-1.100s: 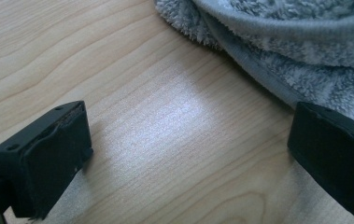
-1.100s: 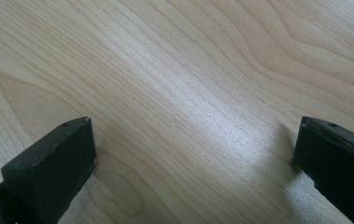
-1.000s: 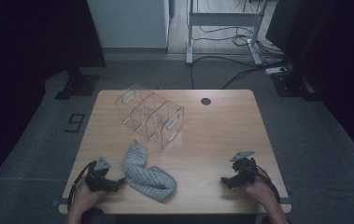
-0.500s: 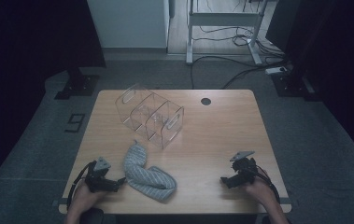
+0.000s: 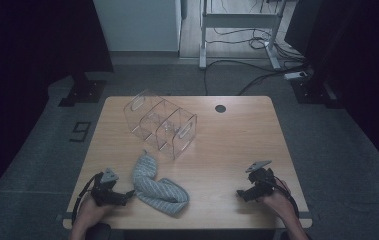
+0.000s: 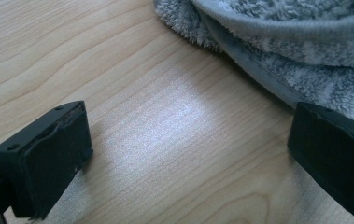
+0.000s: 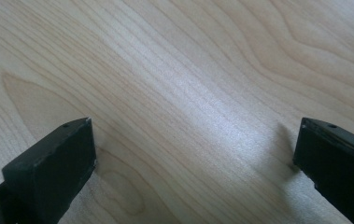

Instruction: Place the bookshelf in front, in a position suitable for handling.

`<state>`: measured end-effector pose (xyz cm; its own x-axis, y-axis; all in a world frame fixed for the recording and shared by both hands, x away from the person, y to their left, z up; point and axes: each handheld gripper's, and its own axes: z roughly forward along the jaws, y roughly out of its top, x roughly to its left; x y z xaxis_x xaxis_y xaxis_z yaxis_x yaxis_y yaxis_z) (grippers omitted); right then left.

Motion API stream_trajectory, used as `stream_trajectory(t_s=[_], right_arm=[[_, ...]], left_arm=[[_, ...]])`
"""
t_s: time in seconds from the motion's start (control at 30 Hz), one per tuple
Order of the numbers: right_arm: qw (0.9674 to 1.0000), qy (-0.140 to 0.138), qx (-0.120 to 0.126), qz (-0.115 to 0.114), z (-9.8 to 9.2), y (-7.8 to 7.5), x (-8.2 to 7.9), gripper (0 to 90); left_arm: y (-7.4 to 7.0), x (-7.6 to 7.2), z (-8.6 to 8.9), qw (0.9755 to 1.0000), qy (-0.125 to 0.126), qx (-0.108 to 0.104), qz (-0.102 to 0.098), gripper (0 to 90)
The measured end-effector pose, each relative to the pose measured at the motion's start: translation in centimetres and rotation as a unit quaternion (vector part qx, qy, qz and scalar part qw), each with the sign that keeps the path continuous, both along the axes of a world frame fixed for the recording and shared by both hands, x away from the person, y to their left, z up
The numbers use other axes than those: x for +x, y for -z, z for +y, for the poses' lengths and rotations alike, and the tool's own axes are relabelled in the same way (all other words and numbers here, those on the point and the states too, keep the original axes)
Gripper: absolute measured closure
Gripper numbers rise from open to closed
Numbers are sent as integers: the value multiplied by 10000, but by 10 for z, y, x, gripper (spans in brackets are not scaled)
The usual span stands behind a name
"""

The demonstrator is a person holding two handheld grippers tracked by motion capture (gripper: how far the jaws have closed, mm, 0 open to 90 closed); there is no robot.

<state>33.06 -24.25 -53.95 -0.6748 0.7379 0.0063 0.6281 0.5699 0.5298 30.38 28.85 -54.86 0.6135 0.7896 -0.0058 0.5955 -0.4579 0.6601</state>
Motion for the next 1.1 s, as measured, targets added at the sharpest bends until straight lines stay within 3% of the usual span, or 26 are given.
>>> stream_trajectory(t_s=[0.47, 1.1], right_arm=[[9995, -132, 228, -179, 4, -12, -5, 0], [9975, -275, 506, -403, 22, -32, -8, 0]], left_arm=[[0, 0, 0, 10000, -6, 1, 0, 0], [0, 0, 0, 10000, -9, 13, 0, 0]])
